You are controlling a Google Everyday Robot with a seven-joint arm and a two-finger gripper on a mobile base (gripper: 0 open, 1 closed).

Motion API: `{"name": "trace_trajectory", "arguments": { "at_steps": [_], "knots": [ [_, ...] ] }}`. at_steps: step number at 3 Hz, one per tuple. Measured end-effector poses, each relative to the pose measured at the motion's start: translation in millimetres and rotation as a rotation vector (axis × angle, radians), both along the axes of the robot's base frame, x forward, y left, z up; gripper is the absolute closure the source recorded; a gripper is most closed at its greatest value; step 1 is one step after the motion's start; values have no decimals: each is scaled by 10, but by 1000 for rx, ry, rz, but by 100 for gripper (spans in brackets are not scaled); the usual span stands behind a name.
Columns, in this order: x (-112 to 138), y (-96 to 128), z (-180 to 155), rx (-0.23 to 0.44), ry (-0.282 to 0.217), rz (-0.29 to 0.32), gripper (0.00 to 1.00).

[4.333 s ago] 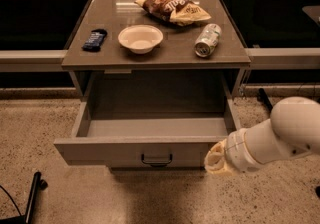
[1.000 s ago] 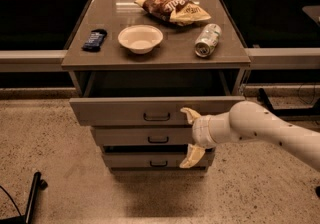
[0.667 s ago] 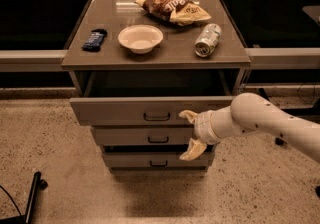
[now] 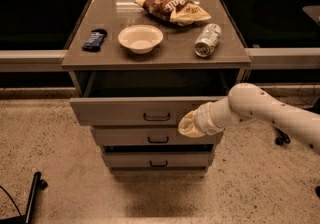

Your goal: Close top drawer

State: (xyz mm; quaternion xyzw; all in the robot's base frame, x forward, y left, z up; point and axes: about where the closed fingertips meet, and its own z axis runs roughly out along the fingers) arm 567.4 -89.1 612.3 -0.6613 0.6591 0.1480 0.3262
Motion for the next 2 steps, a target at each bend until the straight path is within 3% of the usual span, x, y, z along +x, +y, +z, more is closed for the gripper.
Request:
{"name": "trace_trajectory", "arguments": {
  "at_steps": [1, 2],
  "knots": [
    [193, -59, -45, -4, 13, -66, 70],
    [305, -117, -65, -7, 15, -126, 47]
  ]
}}
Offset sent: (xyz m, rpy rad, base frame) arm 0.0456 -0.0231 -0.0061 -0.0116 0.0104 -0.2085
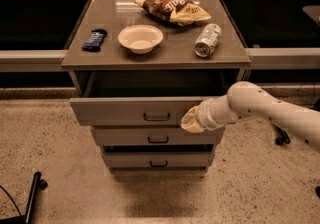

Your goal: Close top drawer

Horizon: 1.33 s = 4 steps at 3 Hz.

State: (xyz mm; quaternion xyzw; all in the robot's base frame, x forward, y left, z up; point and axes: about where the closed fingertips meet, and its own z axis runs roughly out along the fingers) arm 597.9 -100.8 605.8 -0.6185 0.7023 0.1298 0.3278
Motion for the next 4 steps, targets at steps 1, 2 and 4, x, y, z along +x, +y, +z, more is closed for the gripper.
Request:
{"name": "trace_trajectory", "arguments": {
  "at_steps": [1, 2, 4],
  "knots": [
    [62, -37, -41, 9, 0, -30, 24],
    [49, -21, -50, 24, -8, -16, 2],
    [-500, 126, 89, 30, -33, 125, 0]
  ]
}}
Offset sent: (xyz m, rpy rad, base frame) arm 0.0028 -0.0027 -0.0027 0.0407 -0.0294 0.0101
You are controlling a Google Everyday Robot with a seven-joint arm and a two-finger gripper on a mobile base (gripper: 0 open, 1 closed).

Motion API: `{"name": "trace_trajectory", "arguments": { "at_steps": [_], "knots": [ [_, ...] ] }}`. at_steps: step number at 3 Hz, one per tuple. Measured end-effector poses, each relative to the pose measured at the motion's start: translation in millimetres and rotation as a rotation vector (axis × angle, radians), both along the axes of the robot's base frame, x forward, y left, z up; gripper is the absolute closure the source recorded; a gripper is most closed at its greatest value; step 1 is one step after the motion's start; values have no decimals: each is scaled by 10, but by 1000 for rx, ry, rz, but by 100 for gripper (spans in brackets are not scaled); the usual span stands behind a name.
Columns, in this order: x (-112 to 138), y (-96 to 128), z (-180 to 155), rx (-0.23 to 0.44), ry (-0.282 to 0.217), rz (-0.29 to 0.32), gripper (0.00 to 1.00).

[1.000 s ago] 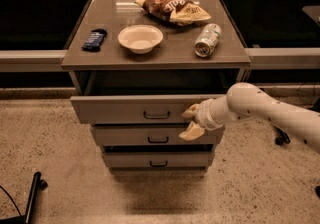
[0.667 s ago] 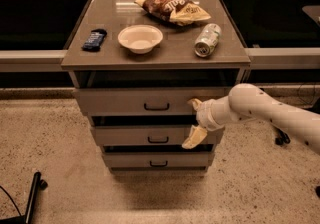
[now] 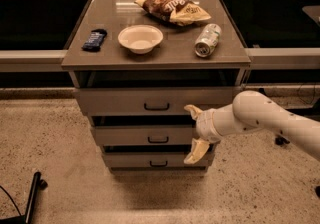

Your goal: Close top drawer

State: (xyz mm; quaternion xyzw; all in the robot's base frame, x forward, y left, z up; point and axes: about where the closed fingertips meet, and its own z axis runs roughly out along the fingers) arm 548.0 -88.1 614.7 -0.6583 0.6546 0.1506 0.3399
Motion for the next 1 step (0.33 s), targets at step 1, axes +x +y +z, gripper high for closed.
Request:
{"name": "trace_trajectory", "arguments": {
  "at_steps": [1],
  "knots": [
    [-18, 23, -22, 0, 3, 6, 0]
  ]
}}
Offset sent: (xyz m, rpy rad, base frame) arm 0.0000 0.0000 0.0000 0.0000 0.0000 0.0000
